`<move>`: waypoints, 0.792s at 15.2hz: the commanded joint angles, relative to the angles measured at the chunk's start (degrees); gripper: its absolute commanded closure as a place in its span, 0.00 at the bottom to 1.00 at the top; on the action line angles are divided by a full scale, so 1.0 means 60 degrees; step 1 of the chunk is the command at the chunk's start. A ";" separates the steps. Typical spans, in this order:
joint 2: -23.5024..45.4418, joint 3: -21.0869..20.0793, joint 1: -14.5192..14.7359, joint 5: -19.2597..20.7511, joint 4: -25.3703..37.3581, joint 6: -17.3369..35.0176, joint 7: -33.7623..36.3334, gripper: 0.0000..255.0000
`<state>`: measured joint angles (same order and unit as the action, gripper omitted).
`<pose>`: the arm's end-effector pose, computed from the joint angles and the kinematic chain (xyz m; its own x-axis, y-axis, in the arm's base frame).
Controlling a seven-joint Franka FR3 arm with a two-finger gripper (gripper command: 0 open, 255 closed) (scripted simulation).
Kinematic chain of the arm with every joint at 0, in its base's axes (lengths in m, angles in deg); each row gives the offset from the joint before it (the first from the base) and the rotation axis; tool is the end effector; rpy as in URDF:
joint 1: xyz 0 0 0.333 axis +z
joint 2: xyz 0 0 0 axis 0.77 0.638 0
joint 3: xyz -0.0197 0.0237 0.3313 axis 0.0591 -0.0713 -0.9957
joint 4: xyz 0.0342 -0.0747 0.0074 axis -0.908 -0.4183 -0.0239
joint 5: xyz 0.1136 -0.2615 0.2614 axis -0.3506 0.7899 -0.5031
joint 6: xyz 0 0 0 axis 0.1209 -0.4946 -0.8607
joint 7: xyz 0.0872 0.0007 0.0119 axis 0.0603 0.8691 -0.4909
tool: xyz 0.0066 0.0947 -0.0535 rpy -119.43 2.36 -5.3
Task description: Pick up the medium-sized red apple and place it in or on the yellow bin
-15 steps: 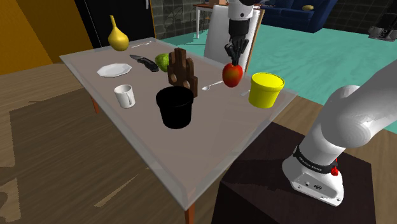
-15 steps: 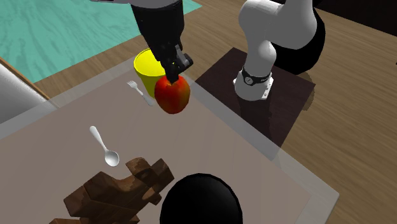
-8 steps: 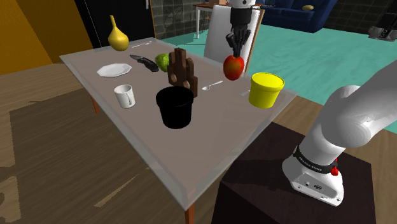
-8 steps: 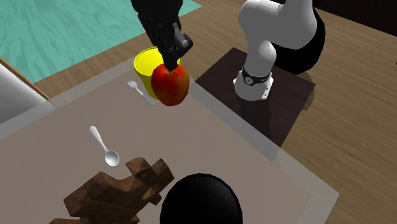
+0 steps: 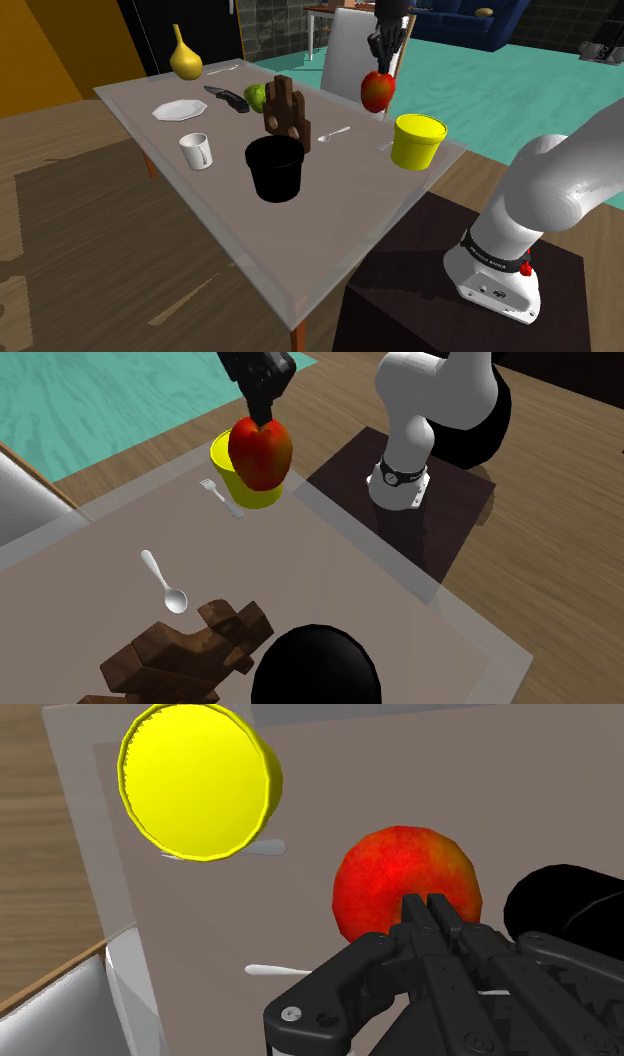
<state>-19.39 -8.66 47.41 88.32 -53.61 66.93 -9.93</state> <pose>0.3939 -0.0828 0.6126 0.9832 -0.1759 -0.0486 -0.1738 -0.9838 0.0439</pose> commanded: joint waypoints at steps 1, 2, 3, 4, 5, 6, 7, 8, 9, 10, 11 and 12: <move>-0.0115 0.0287 -0.0153 0.0152 0.0104 -0.0188 -0.0422 1.00; -0.0208 0.0429 -0.0230 0.0235 0.0132 -0.0291 -0.0630 1.00; -0.0291 0.0571 -0.0308 0.0318 0.0171 -0.0394 -0.0840 1.00; -0.0364 0.0715 -0.0384 0.0403 0.0221 -0.0495 -0.1053 1.00; -0.0427 0.0861 -0.0458 0.0489 0.0281 -0.0596 -0.1268 1.00; -0.0480 0.1010 -0.0530 0.0576 0.0352 -0.0695 -0.1484 1.00; -0.0522 0.1159 -0.0603 0.0662 0.0433 -0.0792 -0.1704 1.00; -0.0554 0.1310 -0.0673 0.0747 0.0525 -0.0888 -0.1926 1.00; -0.0576 0.1465 -0.0740 0.0833 0.0627 -0.0983 -0.2150 1.00; -0.0587 0.1620 -0.0806 0.0917 0.0739 -0.1075 -0.2377 1.00; -0.0588 0.1778 -0.0870 0.0999 0.0862 -0.1166 -0.2606 1.00; -0.0577 0.1938 -0.0932 0.1079 0.0995 -0.1254 -0.2839 1.00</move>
<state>-23.28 2.04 42.13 94.41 -49.08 60.25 -25.50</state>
